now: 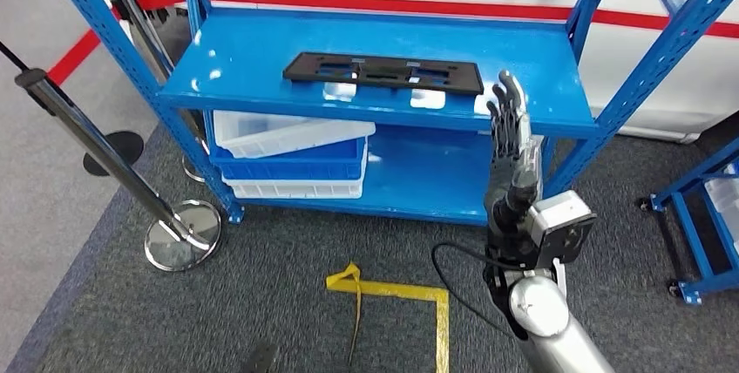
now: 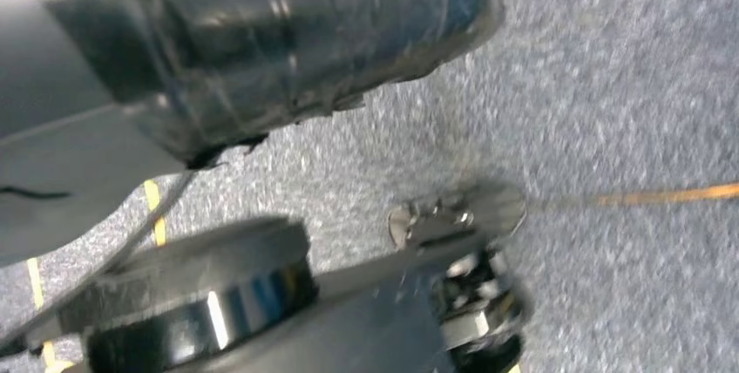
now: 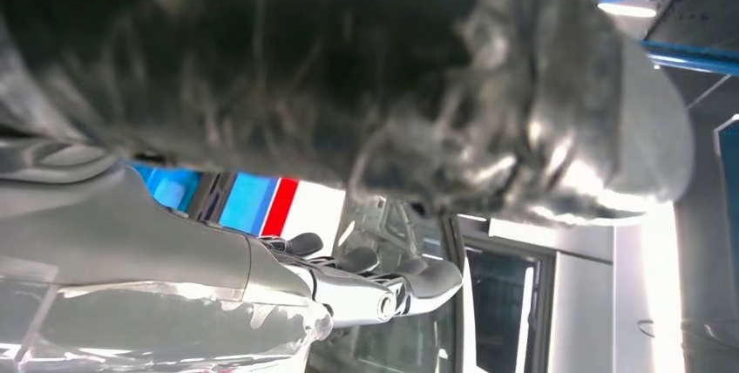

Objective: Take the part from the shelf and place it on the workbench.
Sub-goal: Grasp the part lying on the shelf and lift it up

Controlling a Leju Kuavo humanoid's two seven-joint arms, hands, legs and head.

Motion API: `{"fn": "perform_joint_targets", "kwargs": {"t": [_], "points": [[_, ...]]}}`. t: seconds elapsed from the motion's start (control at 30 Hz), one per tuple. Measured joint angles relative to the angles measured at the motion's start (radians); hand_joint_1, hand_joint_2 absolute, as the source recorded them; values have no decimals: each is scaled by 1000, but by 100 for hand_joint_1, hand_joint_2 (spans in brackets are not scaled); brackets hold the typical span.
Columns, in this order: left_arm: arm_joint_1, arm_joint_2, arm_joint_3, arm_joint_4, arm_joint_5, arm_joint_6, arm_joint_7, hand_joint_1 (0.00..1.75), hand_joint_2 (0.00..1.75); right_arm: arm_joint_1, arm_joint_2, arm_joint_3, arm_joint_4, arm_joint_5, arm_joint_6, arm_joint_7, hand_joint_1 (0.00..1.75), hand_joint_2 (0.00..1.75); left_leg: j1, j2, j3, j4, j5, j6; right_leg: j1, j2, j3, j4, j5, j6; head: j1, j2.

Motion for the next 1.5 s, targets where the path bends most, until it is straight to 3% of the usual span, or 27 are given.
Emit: {"fn": "perform_joint_targets", "kwargs": {"t": [0.07,0.13,0.17,0.2,0.27,0.33,0.37,0.47,0.53,0.63,0.7,0.73,0.83,0.9,1.03,1.07,1.13,1.2,1.23,1.27,1.3,1.37,1.4,1.5], "points": [[-5,1,0,0,-1,0,1,0,0,-2,0,1,-1,12,-9,9,0,0,3,1,18,-14,-7,8,0,-10,-46,86,-38,6,1,0],[-9,2,-1,0,-1,-1,4,0,0,-1,0,3,-1,27,-22,27,0,0,3,0,28,-14,-21,14,1,-12,-134,215,-76,11,1,0],[-9,2,-1,0,-1,-2,6,0,0,0,0,4,0,32,-28,37,0,0,3,0,32,-12,-28,14,0,-12,-170,254,-74,13,1,0],[-8,2,-2,0,-1,-3,9,0,0,1,0,6,1,35,-31,45,0,0,3,-2,38,-9,-36,13,-1,-13,-190,258,-51,15,1,0],[-7,1,-3,0,-1,-5,12,0,0,1,0,8,2,36,-34,53,0,0,4,-5,52,1,-53,8,-1,-13,-175,160,44,14,1,0],[-8,1,-3,0,-1,-6,13,0,0,-1,0,10,4,37,-34,54,0,0,1,-7,59,15,-71,0,1,-12,-140,51,106,7,1,0],[-9,1,-4,0,-1,-6,13,0,0,-1,0,12,4,37,-34,55,0,0,0,-7,59,19,-75,-5,2,-12,-129,23,114,1,0,0],[-10,3,-6,0,-1,-6,14,0,0,-1,-1,17,5,37,-34,55,0,0,0,-7,56,19,-77,-16,2,-10,-120,5,112,-13,-1,0],[-10,4,-6,0,-1,-6,14,0,0,-3,-1,18,5,37,-34,55,0,0,1,-5,46,46,-99,-26,-4,-13,-113,-5,116,-21,-4,0],[-10,5,-11,0,-1,-6,14,0,0,-3,-1,21,6,37,-34,57,0,0,15,1,-35,211,-181,-48,-7,-20,-108,-12,117,-28,-11,0],[-8,5,-14,0,-2,-7,13,0,0,-3,-1,23,8,37,-38,66,0,0,24,3,-74,280,-192,-57,-7,-22,-108,-12,116,-28,-11,0],[-8,5,-14,0,-2,-8,12,0,0,-3,-1,25,11,40,-44,75,0,0,28,5,-65,259,-171,-59,-8,-22,-107,-12,116,-28,-11,0],[-9,6,-15,0,-3,-10,3,0,0,-3,2,30,19,52,-65,94,0,0,31,9,30,65,-83,-58,-8,-22,-104,-12,113,-22,-11,0],[-11,6,-15,0,-3,-11,-2,0,0,-3,4,33,23,54,-70,95,0,0,25,10,61,3,-72,-51,-8,-21,-103,-14,111,-10,-10,0],[-10,8,-19,3,-3,-11,-3,0,0,-4,4,41,34,47,-70,95,0,0,21,8,78,-14,-70,-27,-12,-22,-101,-3,97,13,-9,0],[-11,8,-19,3,-3,-11,-4,0,0,-5,4,42,36,47,-71,95,0,0,23,8,85,-21,-68,-20,-11,-22,-116,31,78,14,-8,0],[-12,8,-20,4,-3,-8,-8,0,0,-5,4,43,41,48,-74,99,0,0,21,10,90,-24,-70,-9,-9,-22,-180,155,20,12,-5,0],[-12,9,-20,5,-4,-4,-13,0,0,-2,4,46,46,49,-78,107,0,0,18,10,92,-22,-75,-4,-8,-22,-238,252,-3,11,-4,0],[-11,9,-20,6,-4,-3,-14,0,0,-1,4,48,49,50,-78,109,0,0,16,9,93,-20,-77,-3,-8,-22,-243,252,12,10,-5,0],[-11,9,-20,7,-5,-4,-14,0,0,-1,4,49,52,49,-78,110,0,0,16,8,96,-17,-80,-4,-8,-22,-228,212,45,8,-4,0],[-10,9,-20,7,-6,-6,-14,0,0,-2,4,49,54,47,-76,111,0,0,15,6,99,-13,-85,-6,-7,-22,-198,144,84,4,-4,0],[-11,10,-20,8,-10,-10,-19,0,0,-5,4,50,57,42,-70,112,0,0,12,4,99,-3,-96,-14,-3,-22,-143,26,127,-2,-4,0],[-11,10,-20,8,-11,-12,-22,0,0,-6,4,51,58,39,-66,113,0,0,11,3,99,1,-100,-19,0,-21,-129,-1,131,-5,-5,0],[-12,12,-20,8,-15,-14,-31,0,0,-8,3,53,60,35,-58,114,0,0,12,3,99,4,-107,-33,-1,-19,-121,-11,126,-14,-6,0]]}}
